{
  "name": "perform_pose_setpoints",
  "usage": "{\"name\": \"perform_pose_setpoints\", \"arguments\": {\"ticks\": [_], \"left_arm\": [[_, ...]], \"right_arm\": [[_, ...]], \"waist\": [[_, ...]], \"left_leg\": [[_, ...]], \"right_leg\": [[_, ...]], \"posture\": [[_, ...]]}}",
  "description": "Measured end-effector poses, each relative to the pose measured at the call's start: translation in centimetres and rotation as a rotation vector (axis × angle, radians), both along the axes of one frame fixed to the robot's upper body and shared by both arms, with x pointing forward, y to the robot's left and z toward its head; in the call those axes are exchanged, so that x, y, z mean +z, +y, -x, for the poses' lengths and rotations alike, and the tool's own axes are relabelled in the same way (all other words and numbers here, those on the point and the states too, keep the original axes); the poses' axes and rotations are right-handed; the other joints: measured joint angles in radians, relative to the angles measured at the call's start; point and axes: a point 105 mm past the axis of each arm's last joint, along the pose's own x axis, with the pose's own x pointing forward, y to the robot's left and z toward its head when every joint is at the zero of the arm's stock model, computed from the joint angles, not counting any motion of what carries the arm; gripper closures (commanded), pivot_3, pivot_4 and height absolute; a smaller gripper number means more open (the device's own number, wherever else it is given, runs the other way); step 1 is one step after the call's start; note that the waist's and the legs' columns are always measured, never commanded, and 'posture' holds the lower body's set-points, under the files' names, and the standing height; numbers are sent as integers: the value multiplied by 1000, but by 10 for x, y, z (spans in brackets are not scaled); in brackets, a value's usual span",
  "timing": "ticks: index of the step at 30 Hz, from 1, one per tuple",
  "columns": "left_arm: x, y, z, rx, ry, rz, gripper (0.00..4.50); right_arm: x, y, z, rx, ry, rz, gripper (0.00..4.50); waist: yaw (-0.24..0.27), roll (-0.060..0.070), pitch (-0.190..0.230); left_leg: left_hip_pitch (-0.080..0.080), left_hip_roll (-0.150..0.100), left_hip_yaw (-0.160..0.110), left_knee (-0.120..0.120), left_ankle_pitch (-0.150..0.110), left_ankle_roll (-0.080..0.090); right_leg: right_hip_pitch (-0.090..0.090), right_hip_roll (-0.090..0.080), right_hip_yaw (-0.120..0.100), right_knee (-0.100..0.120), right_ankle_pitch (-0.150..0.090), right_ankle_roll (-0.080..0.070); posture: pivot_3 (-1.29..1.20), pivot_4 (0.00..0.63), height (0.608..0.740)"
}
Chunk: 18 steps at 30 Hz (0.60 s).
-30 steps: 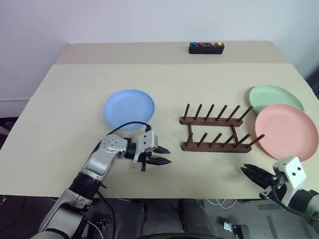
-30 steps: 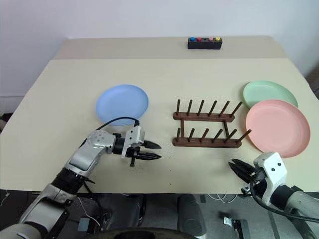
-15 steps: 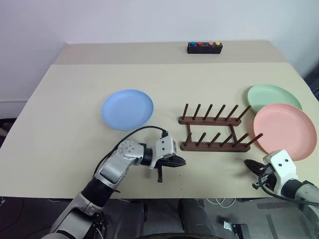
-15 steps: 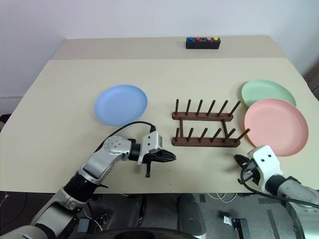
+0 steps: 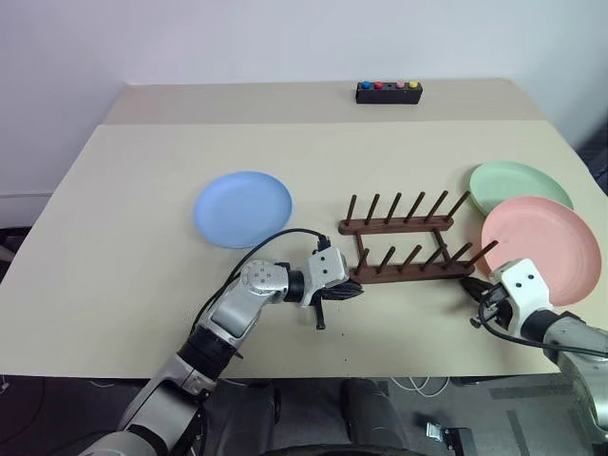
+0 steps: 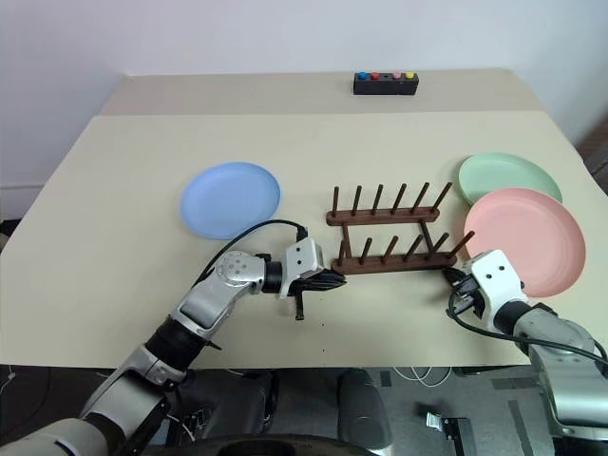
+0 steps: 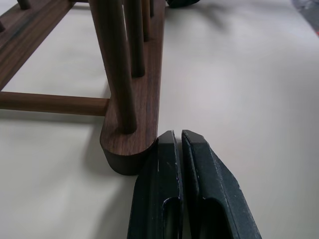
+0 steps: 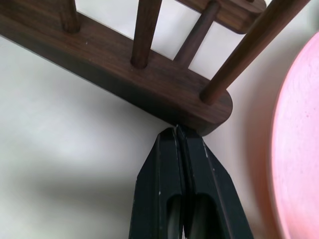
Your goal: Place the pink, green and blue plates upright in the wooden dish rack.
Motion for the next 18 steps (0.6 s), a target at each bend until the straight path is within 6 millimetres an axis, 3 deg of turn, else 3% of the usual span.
{"name": "perform_pose_setpoints", "arguments": {"ticks": [10,18], "left_arm": [[2,0,-20,63,-43,16,4305],[4,4,-34,112,-75,20,4305]], "right_arm": [[2,3,-27,32,-36,18,4500],[3,3,-34,46,-57,30,4500]], "waist": [[-1,0,0],[-2,0,0]], "left_leg": [[3,0,0,-1,0,0],[3,0,0,-1,0,0]], "right_leg": [[2,0,0,0,0,0],[2,0,0,0,0,0]], "posture": [[0,150,740],[0,150,740]]}}
